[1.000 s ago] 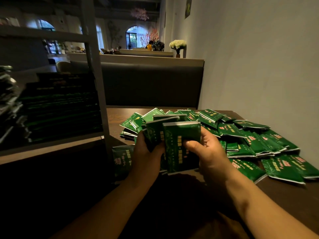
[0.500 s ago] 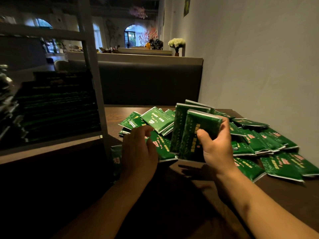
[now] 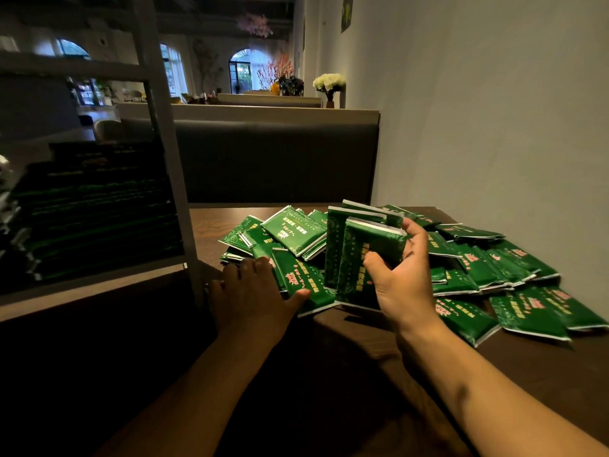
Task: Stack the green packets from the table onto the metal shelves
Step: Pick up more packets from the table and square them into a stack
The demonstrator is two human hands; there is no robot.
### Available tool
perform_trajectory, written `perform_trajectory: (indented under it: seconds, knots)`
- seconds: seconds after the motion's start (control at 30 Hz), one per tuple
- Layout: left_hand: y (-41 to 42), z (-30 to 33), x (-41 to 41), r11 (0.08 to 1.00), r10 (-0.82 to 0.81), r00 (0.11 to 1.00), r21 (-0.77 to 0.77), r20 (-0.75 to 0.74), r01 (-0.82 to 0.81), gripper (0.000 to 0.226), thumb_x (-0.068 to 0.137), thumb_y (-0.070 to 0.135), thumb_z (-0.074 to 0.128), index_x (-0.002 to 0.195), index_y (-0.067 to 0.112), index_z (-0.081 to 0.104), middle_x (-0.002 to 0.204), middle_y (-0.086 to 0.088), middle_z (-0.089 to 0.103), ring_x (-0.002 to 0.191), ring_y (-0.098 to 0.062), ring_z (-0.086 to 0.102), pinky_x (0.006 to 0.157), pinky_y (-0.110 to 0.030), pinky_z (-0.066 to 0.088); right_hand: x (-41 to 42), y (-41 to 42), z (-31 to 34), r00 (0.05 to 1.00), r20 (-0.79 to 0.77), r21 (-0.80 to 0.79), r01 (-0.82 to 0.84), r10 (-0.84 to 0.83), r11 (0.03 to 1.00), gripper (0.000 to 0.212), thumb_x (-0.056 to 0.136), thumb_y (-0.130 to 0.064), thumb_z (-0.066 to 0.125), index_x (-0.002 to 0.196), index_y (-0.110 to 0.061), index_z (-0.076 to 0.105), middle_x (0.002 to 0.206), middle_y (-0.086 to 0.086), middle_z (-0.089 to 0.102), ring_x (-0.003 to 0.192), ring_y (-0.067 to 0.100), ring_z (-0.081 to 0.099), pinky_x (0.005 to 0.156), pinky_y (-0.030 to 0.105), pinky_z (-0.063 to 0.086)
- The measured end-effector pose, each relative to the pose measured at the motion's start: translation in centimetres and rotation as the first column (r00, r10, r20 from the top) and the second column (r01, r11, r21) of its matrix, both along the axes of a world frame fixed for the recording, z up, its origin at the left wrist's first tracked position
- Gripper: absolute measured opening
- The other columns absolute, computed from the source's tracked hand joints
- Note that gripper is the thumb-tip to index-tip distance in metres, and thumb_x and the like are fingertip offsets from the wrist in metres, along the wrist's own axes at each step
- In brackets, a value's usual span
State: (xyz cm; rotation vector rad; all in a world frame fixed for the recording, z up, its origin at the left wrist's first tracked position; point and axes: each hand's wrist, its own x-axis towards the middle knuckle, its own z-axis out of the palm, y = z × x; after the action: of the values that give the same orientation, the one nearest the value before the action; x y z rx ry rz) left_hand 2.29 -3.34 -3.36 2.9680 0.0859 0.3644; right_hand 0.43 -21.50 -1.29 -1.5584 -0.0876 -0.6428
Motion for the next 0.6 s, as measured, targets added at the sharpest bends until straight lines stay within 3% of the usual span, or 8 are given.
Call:
perform_trajectory:
  seconds: [0.1,0.27,0.33,0.4,0.47,0.53,0.6]
  knots:
    - [0.1,-0.1,0.2,1.0,-0.002,1.0,-0.028,-0.015,0.002,0.082,0.077,0.076,0.048,0.139,0.025,0.036,0.145,-0.003,0.037,0.133,-0.027,0.03,0.104,-0.044,0.029,0.0,-0.1,-0.1,0.999,-0.029,-0.023,0.025,-0.025,0.999,0.054,0.089,0.01,0.058,0.132,-0.014,0.035,0.101,-0.016,0.047,0.067,-0.026,0.052,0.059,-0.003,0.039]
    - [0.1,-0.2,-0.1,0.988,-0.056,0.997,-0.144,0.053,0.063,0.046,0.083,0.056,0.059,0.123,0.034,0.049,0.139,0.003,0.04,0.128,-0.024,0.034,0.102,-0.041,0.032,0.7,-0.6,-0.7,0.991,-0.088,-0.039,0.102,-0.105,0.994,0.06,0.09,-0.006,0.063,0.141,-0.018,0.033,0.128,0.013,0.054,0.074,0.009,0.058,0.059,0.012,0.049]
    - [-0.1,-0.2,-0.1,0.956,-0.047,0.994,-0.283,0.1,0.074,0.033,0.089,0.047,0.056,0.117,0.031,0.053,0.13,0.001,0.049,0.12,-0.024,0.043,0.097,-0.039,0.036,0.8,-0.8,-0.7,0.985,-0.098,-0.022,0.138,-0.139,0.99,0.058,0.09,-0.007,0.063,0.138,-0.021,0.034,0.113,0.012,0.06,0.07,0.005,0.059,0.056,0.011,0.047]
    - [-0.3,0.4,-0.3,0.825,-0.024,0.982,-0.552,0.185,0.124,0.022,0.093,0.038,0.054,0.113,0.028,0.052,0.116,-0.002,0.057,0.103,-0.021,0.054,0.083,-0.035,0.046,0.6,-0.9,-0.3,0.985,-0.1,0.038,0.146,-0.141,0.989,0.053,0.091,-0.003,0.06,0.132,-0.024,0.034,0.091,0.004,0.062,0.056,-0.002,0.057,0.049,0.009,0.045]
    - [-0.6,1.2,-1.1,0.557,-0.068,0.96,-0.788,0.271,0.262,0.013,0.096,0.025,0.052,0.108,0.027,0.049,0.105,0.007,0.062,0.089,-0.01,0.061,0.066,-0.02,0.047,0.5,-1.1,0.0,0.98,-0.102,0.075,0.18,-0.172,0.981,0.05,0.091,0.0,0.059,0.13,-0.021,0.035,0.083,-0.001,0.059,0.051,-0.007,0.055,0.047,0.007,0.043]
    - [-0.9,1.8,-2.2,0.3,-0.174,0.924,-0.875,0.342,0.38,0.016,0.095,0.015,0.052,0.099,0.031,0.049,0.094,0.014,0.065,0.086,0.0,0.065,0.065,-0.013,0.049,0.4,-1.3,0.1,0.977,-0.1,0.105,0.197,-0.187,0.975,0.045,0.091,0.0,0.059,0.129,-0.016,0.039,0.082,-0.002,0.059,0.05,-0.009,0.055,0.046,0.007,0.041]
    - [-1.2,1.9,-2.9,0.218,-0.251,0.893,-0.877,0.374,0.429,0.022,0.094,0.011,0.053,0.097,0.033,0.051,0.092,0.015,0.068,0.089,0.004,0.065,0.071,-0.016,0.051,0.5,-1.3,0.0,0.979,-0.127,0.13,0.175,-0.158,0.976,0.04,0.091,-0.003,0.061,0.124,-0.017,0.043,0.083,-0.002,0.061,0.056,-0.006,0.059,0.049,0.01,0.046]
